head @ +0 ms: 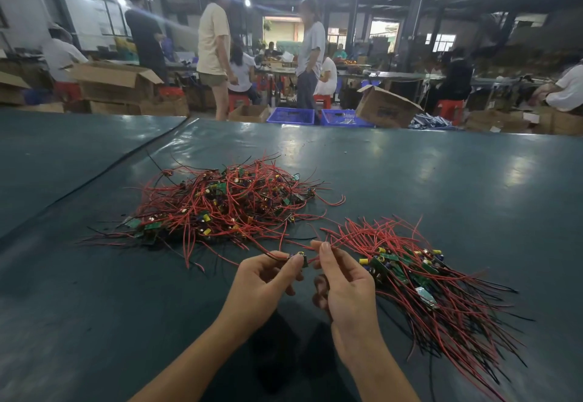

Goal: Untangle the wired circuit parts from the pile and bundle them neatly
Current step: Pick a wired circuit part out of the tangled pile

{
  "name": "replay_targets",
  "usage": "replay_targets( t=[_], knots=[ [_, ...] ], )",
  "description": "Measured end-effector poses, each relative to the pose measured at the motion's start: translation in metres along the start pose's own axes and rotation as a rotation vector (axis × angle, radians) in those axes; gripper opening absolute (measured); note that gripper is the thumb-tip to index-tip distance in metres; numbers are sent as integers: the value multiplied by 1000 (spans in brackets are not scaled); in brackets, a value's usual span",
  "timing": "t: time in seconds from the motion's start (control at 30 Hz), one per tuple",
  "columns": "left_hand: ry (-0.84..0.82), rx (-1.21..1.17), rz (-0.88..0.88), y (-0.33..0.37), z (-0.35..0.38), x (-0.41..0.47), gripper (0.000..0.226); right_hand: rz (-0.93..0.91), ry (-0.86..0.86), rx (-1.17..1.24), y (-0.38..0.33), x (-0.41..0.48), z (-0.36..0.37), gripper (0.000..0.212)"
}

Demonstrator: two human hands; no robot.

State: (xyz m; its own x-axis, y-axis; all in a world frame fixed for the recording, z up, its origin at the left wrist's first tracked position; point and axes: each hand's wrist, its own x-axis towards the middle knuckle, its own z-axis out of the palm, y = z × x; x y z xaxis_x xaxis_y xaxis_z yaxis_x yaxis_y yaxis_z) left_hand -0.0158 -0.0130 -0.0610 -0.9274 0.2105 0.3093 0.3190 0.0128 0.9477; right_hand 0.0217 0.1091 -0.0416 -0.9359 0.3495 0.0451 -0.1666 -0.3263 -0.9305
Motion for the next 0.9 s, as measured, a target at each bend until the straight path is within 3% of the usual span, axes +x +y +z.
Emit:
replay_targets(
  t=[0.1,0.33,0.57,0.73,0.9],
  knots=[
    [1,-35,5,0,-1,1,28,22,0,-94,4,1,-1,17],
    [-135,-95,5,2,-1,-2,49,54,-142,-106,2,-5,3,21],
    [-84,1,79,5,-2,2,47,96,108,-15,-2,6,-2,19],
    [-55,26,90,8,-14,7,53,65,292,237,-19,22,-28,19],
    [-57,6,83,5,-7,4,47,26,268,148,-13,19,-24,28]
  ],
)
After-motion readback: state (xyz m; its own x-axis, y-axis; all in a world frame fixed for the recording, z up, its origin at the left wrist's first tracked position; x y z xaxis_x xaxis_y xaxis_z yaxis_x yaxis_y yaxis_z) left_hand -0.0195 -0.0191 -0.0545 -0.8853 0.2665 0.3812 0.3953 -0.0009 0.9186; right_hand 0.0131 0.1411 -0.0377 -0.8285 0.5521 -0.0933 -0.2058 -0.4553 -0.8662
